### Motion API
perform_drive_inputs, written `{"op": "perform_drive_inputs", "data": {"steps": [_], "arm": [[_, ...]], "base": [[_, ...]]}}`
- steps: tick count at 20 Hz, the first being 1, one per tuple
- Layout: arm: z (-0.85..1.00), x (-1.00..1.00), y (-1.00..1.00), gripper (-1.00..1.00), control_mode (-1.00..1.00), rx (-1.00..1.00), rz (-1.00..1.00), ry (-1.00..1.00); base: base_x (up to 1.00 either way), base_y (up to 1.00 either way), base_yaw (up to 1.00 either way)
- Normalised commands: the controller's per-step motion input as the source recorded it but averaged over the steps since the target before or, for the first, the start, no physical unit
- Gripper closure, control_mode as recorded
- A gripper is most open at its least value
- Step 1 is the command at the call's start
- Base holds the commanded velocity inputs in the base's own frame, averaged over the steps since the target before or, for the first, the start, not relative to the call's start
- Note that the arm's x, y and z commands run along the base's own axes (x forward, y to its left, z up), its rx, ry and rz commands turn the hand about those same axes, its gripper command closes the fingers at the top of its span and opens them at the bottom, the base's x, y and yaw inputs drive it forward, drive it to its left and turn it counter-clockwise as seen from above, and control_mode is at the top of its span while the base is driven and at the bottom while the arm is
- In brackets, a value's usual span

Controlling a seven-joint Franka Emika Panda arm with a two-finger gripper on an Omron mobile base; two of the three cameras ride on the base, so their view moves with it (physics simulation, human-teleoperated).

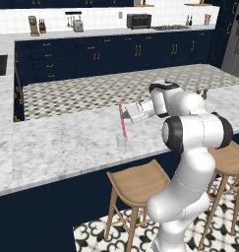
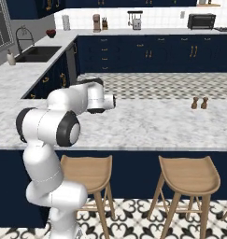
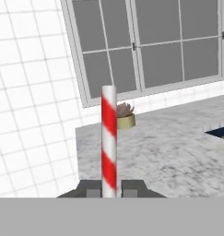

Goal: Take a straw from the drawer in front and place it inside the glass cup on the dining counter.

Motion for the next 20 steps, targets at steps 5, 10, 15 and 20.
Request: {"op": "perform_drive_inputs", "data": {"steps": [5,10,15,20], "arm": [[-0.10,0.25,0.00,1.00,-1.00,0.00,0.00,-0.06],[-0.19,0.13,0.00,1.00,-1.00,0.00,0.00,-0.05],[-0.17,0.21,0.00,1.00,-1.00,0.00,0.00,-0.05],[-0.15,0.23,0.00,1.00,-1.00,0.00,0.00,-0.05]], "base": [[0.00,0.00,0.00],[0.00,0.00,0.00],[0.00,0.00,0.00],[0.00,0.00,0.00]]}}
